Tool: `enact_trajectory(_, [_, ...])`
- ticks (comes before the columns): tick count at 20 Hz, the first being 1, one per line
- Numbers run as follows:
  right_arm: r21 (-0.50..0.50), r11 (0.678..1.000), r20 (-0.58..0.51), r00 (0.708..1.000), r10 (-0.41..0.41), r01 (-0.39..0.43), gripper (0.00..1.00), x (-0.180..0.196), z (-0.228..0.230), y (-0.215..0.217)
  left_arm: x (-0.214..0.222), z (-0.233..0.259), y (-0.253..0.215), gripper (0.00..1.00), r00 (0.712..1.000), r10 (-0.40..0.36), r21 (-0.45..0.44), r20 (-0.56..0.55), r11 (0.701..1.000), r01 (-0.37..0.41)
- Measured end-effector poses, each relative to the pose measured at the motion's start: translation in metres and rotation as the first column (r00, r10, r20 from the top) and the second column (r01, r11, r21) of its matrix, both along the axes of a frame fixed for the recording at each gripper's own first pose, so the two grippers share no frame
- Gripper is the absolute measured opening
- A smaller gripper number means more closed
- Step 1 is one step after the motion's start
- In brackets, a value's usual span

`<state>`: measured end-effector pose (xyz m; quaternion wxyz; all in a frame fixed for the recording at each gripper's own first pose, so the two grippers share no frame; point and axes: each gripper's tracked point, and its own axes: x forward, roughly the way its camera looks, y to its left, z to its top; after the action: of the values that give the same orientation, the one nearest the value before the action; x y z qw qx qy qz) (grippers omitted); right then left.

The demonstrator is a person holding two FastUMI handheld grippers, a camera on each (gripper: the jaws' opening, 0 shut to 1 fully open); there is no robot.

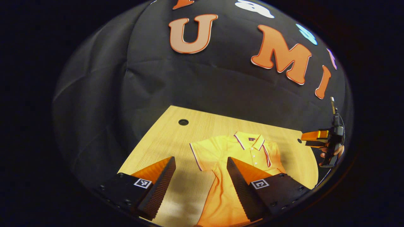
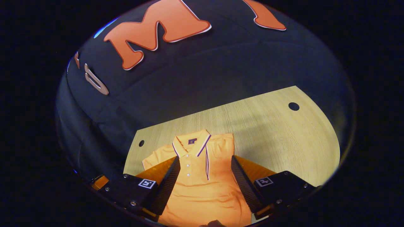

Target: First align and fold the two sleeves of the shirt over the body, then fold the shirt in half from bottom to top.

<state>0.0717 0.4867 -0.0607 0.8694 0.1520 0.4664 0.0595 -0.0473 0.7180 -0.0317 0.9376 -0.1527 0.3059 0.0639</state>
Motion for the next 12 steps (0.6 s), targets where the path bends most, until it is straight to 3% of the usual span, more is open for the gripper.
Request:
enact_trajectory(6, [-0.082,0.993,0.129,0.989,-0.070,0.081,0.99,-0.012,0.041,-0.033,0.047,-0.034,-0.002,0.97,0.988,-0.086,-0.035,-0.131,0.996,0.083])
enact_trajectory(12, [-0.120,0.985,0.159,0.982,-0.105,0.124,0.99,-0.038,0.058,-0.045,0.087,-0.094,-0.006,0.98,0.937,-0.114,-0.127,-0.330,0.989,0.076])
